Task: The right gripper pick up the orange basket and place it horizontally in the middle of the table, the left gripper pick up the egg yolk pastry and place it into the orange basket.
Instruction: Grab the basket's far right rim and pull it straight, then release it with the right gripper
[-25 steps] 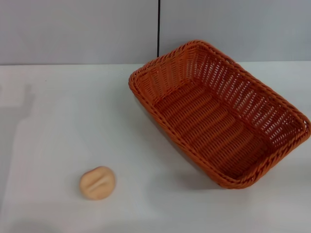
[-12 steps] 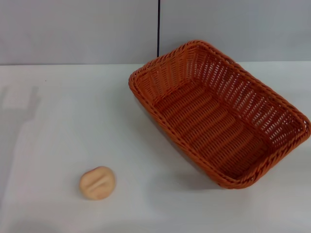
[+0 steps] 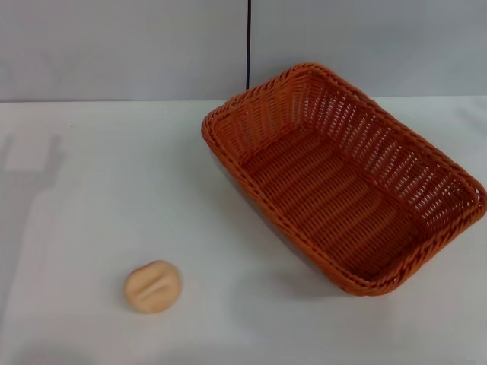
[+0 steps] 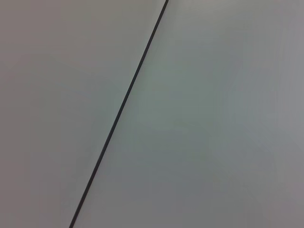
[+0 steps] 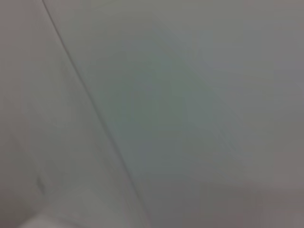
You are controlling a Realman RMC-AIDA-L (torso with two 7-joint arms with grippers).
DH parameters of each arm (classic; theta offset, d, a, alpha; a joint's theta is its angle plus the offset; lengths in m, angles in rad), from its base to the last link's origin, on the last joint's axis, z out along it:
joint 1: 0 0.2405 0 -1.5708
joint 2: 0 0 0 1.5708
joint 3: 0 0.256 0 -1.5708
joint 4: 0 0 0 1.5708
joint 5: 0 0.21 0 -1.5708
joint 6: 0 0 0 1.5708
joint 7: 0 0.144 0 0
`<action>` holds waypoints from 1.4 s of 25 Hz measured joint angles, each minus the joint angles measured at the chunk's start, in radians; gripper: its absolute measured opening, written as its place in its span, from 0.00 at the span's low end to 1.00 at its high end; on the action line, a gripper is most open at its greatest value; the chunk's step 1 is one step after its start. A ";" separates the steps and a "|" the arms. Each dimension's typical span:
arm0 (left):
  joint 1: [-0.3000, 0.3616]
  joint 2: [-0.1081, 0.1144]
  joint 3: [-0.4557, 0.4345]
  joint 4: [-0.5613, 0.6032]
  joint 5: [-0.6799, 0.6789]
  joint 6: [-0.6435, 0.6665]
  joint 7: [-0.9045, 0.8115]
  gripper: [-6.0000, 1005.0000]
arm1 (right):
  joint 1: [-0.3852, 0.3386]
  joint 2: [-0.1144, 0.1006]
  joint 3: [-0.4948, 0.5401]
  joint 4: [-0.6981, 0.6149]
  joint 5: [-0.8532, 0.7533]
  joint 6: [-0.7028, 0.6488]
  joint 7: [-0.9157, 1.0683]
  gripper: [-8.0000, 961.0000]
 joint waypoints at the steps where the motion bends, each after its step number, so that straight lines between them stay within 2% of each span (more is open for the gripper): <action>1: 0.000 0.000 0.000 0.000 0.000 0.000 0.000 0.84 | 0.039 -0.011 -0.008 -0.006 -0.062 -0.015 0.033 0.56; 2: 0.001 0.000 0.000 0.000 0.000 -0.001 -0.001 0.84 | 0.071 -0.019 -0.015 -0.006 -0.114 -0.025 0.055 0.56; 3: 0.002 0.000 0.000 0.000 0.000 -0.001 -0.004 0.84 | 0.071 -0.019 -0.015 -0.006 -0.114 -0.025 0.055 0.56; 5: 0.006 0.000 0.000 0.000 0.000 -0.007 -0.015 0.84 | 0.146 -0.032 -0.049 -0.005 -0.216 -0.041 0.102 0.56; 8: 0.010 0.000 0.001 0.000 0.000 -0.011 -0.025 0.84 | 0.171 -0.034 -0.094 0.002 -0.232 -0.029 0.122 0.56; 10: 0.014 0.000 0.001 0.000 0.000 -0.011 -0.035 0.84 | 0.197 -0.036 -0.153 0.020 -0.251 0.009 0.160 0.62; 14: 0.017 -0.001 0.001 0.000 0.000 -0.012 -0.038 0.84 | 0.206 -0.036 -0.194 0.038 -0.262 0.057 0.196 0.74; 18: 0.019 -0.001 0.001 0.000 0.000 -0.013 -0.039 0.84 | 0.211 -0.036 -0.252 0.133 -0.299 0.136 0.209 0.73; 26: 0.017 -0.003 0.008 -0.006 0.000 -0.047 -0.040 0.84 | 0.225 -0.042 -0.349 0.284 -0.308 0.196 0.206 0.72; 29: 0.014 -0.003 0.011 -0.007 0.000 -0.056 -0.040 0.84 | 0.220 -0.032 -0.397 0.298 -0.310 0.217 0.204 0.71; 30: 0.014 -0.003 0.012 -0.008 0.000 -0.060 -0.040 0.84 | 0.218 -0.023 -0.420 0.302 -0.310 0.226 0.204 0.71; 35: 0.014 -0.003 0.012 -0.009 0.000 -0.069 -0.040 0.84 | 0.217 -0.011 -0.450 0.333 -0.312 0.232 0.205 0.70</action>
